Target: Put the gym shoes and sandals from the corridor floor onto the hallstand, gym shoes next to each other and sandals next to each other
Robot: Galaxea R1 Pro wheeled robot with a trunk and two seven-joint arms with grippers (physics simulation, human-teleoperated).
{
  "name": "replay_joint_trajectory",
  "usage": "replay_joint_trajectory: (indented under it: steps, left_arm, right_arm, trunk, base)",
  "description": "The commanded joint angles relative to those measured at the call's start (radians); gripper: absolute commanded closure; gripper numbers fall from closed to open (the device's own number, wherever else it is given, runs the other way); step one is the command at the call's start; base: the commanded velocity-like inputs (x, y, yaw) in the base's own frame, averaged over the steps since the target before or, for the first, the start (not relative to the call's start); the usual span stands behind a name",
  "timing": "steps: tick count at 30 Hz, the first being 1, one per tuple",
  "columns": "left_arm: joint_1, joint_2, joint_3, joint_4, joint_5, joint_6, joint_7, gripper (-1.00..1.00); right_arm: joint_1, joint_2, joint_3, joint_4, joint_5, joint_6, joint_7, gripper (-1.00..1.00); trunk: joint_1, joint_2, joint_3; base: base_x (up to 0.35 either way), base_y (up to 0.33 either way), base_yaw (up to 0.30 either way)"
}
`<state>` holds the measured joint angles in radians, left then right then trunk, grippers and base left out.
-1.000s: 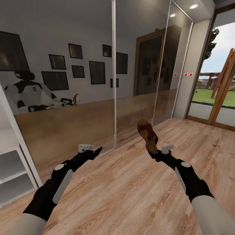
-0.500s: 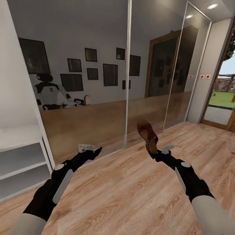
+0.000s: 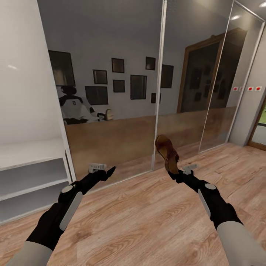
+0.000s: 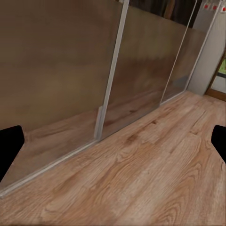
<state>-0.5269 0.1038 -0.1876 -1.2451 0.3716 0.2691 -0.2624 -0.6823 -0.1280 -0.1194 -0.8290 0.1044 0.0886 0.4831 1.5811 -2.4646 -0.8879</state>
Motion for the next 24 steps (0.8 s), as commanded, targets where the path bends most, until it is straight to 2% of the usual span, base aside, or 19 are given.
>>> replay_joint_trajectory:
  steps: [1, 24]
  left_arm:
    - [-0.001, 0.001, -0.001, -0.001, 0.01, 0.007, 0.0, -1.0]
    - [-0.001, 0.001, -0.001, -0.002, 0.012, 0.007, 0.0, -1.0]
  right_arm:
    - [0.0, 0.001, -0.004, -0.002, 0.006, 0.006, 0.006, 1.0]
    - [0.0, 0.001, -0.004, -0.002, 0.006, 0.006, 0.005, 1.0]
  trunk:
    - [0.0, 0.0, 0.0]
    - [0.0, 0.0, 0.025]
  base:
    - [0.0, 0.0, 0.232]
    - [0.0, 0.0, 0.232]
